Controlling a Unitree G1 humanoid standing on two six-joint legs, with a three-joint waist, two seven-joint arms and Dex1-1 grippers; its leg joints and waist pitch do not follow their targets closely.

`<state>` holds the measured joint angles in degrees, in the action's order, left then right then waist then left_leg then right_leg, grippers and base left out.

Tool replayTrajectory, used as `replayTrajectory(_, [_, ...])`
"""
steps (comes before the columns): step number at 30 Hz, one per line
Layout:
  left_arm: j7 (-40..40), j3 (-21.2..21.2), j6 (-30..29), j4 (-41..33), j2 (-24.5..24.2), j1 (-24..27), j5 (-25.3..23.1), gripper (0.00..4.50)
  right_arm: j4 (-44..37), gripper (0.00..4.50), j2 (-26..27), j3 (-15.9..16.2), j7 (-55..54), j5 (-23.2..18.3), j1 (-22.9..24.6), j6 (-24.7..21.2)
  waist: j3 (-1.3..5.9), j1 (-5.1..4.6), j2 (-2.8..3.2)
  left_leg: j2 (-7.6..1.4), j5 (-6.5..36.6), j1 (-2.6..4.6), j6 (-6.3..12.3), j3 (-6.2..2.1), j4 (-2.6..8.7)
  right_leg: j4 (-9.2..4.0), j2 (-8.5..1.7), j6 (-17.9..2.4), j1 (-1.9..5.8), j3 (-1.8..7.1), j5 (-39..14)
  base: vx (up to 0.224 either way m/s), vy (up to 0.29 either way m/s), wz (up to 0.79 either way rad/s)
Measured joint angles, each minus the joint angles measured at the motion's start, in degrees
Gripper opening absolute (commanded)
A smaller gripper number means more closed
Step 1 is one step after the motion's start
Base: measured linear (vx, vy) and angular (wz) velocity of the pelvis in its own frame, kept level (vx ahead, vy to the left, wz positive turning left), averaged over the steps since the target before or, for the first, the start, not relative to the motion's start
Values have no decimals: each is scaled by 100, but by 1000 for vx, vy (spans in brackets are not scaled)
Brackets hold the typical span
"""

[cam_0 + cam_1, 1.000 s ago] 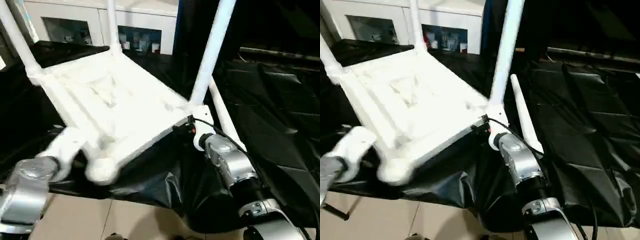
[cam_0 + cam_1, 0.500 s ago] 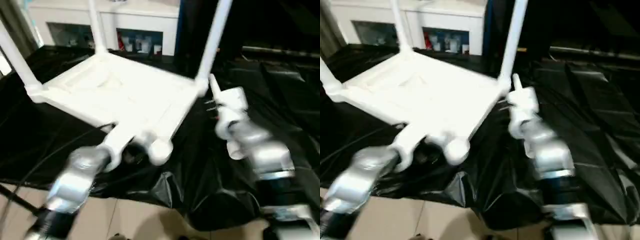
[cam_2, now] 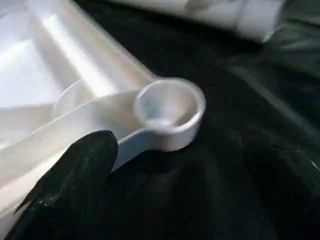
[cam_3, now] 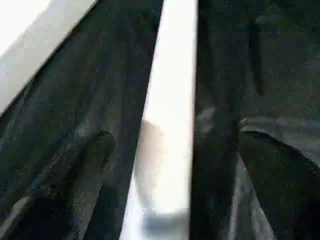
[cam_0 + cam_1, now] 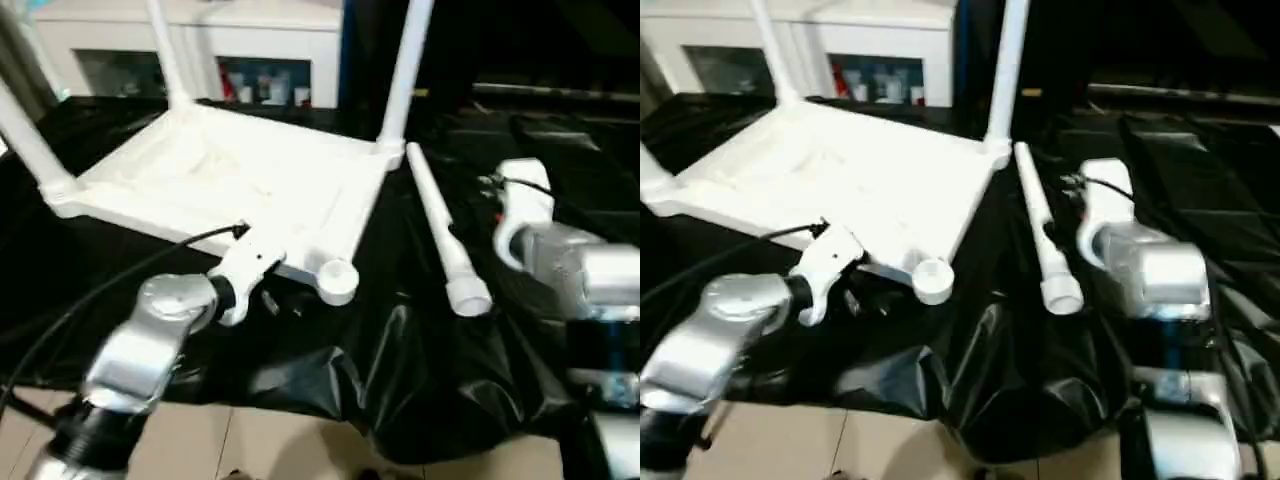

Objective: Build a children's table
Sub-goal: Pick table leg

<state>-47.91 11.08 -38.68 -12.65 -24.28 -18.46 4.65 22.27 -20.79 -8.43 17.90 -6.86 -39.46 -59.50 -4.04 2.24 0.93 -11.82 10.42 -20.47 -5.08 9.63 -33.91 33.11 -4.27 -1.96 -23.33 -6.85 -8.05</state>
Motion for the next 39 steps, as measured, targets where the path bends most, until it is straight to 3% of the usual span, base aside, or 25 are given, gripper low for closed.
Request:
replayTrajectory(7, [-304, 6, -142, -396, -36, -65, 383, 450, 1263, 440, -6, 121, 405, -79, -605, 36, -1, 10, -2, -1, 0, 5, -1, 1, 1, 8, -1, -7, 1, -2, 5, 0, 0, 0])
replayTrajectory(13, [-525, 7, -314, -686, -145, -162, 721, 450, 2326, 369, -31, 445, 658, 77, -974, 149, -4, 39, -11, -2, 0, 2, -1, 6, -6, 10, -4, -7, 1, -1, 5, 0, 0, 0])
replayTrajectory(26, [-519, 9, -481, -742, -278, -243, 923, 450, 3244, 262, -94, 660, 893, 260, -1356, 598, 3, 82, -27, -4, 0, 3, -1, 13, -29, 31, -4, -7, 1, 2, 5, 0, 0, 0])
replayTrajectory(31, [-427, 9, -482, -721, -258, -262, 916, 450, 3410, 221, -95, 623, 859, 272, -1418, 659, 3, 98, -29, -4, 0, 1, -1, 12, -50, 47, -6, -7, 1, 2, 5, 0, 0, 0])
replayTrajectory(39, [629, -94, -403, -296, 481, -616, 685, 450, 3443, 197, -111, 24, 421, 6, -1337, 800, 3, 96, -30, -3, 0, 1, -1, 10, -65, 74, -10, -6, 1, -4, 5, 0, 0, 0])
